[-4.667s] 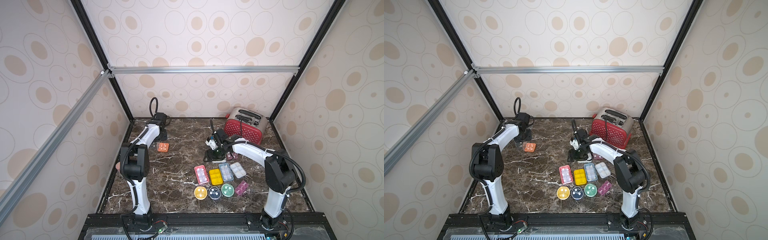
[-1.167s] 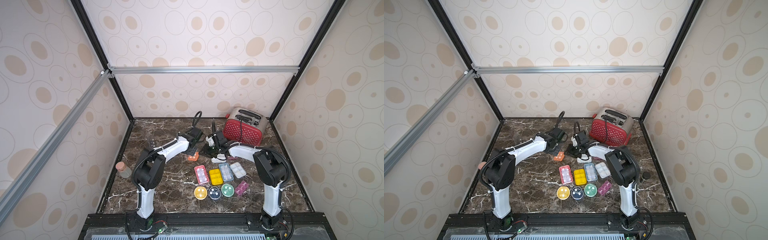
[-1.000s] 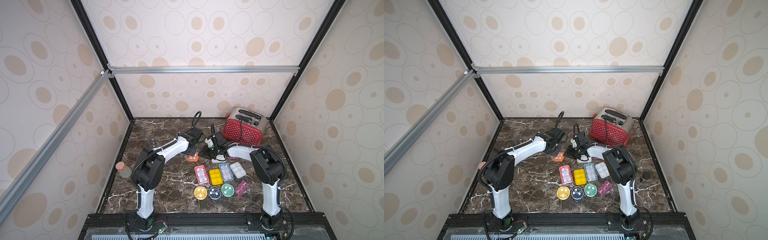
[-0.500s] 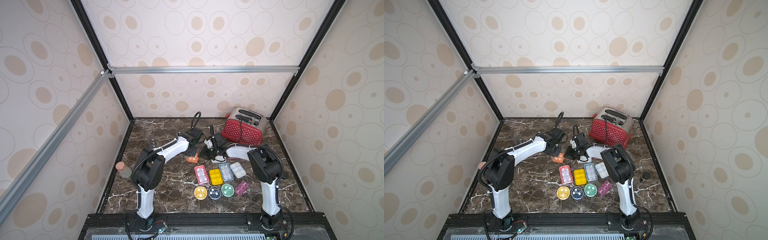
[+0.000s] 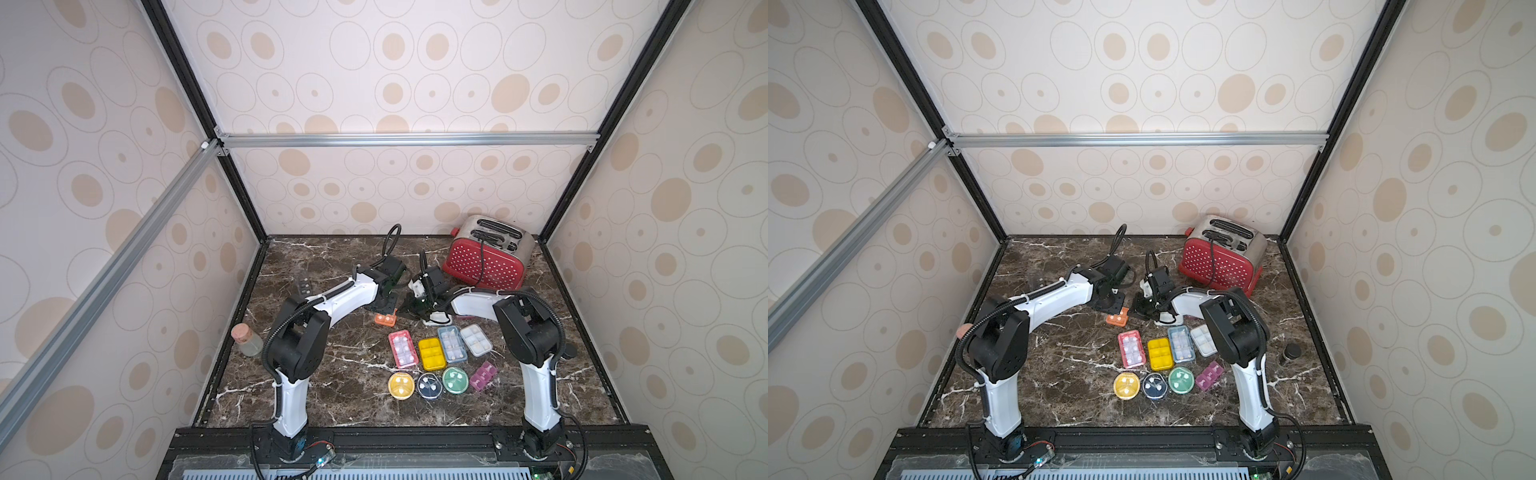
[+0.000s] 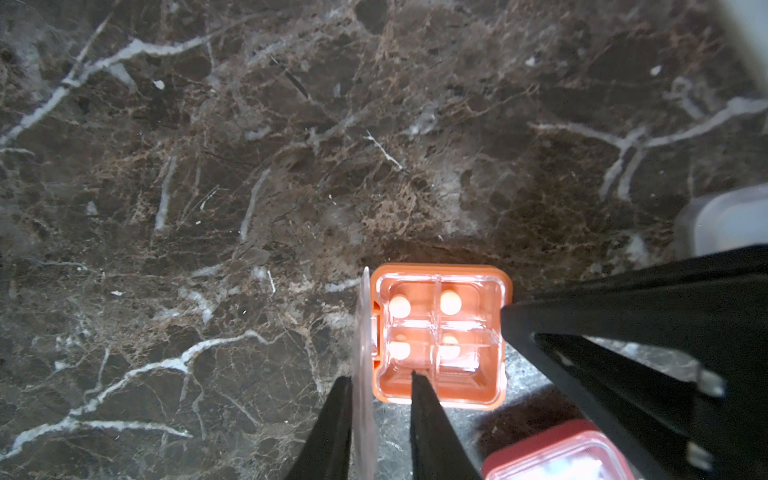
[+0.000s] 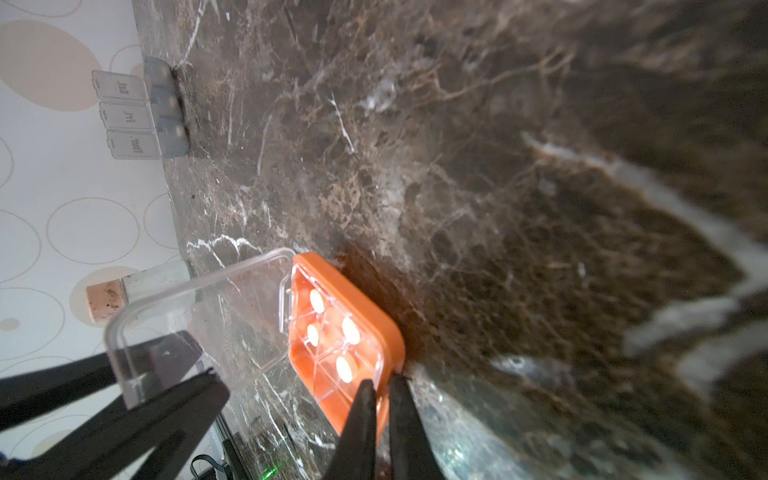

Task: Close pillboxes
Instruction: Close the lid on the pillbox.

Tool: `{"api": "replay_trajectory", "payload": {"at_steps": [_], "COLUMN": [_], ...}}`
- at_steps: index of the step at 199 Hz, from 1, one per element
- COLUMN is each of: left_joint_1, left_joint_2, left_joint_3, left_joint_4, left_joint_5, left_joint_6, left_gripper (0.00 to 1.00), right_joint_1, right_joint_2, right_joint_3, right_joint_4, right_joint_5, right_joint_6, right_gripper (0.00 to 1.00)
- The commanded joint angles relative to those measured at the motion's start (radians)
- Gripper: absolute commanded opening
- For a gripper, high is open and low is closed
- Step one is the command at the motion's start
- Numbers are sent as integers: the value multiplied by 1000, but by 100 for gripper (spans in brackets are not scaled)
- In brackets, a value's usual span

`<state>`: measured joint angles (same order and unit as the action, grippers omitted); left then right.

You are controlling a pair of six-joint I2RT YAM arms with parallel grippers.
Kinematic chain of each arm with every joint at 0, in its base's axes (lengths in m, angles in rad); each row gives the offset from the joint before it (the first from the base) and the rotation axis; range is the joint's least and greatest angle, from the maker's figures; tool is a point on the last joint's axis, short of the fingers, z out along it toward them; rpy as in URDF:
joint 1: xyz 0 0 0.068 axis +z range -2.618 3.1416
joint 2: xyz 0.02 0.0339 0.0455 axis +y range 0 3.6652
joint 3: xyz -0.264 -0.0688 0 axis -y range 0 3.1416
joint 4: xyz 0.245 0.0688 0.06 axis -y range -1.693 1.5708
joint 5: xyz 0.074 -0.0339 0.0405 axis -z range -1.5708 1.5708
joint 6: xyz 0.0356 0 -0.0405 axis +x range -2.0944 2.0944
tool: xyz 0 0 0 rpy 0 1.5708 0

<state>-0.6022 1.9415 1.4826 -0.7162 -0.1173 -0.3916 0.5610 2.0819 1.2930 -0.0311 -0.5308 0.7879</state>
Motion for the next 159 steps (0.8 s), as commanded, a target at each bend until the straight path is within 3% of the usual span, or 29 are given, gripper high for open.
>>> {"api": "replay_trajectory", "payload": {"at_steps": [1, 74, 103, 159], "left_joint_1": [-8, -8, -3, 65], "left_joint_2": [0, 8, -27, -168], "left_joint_3": [-14, -62, -78, -130], "left_joint_4": [30, 139, 158, 199], "left_joint_5": [86, 254, 270, 321], "left_joint_6": [-27, -83, -102, -142], "left_gripper": [26, 31, 33, 41], "right_joint_1": [5, 7, 5, 4], "right_joint_2": [13, -6, -54, -124], "right_joint_3": [0, -6, 9, -8], "right_joint_4": [-7, -26, -150, -170], "right_joint_5": [-11, -13, 49, 45], "right_joint_6": [-10, -28, -93, -98], "right_gripper": [11, 10, 13, 37]}}
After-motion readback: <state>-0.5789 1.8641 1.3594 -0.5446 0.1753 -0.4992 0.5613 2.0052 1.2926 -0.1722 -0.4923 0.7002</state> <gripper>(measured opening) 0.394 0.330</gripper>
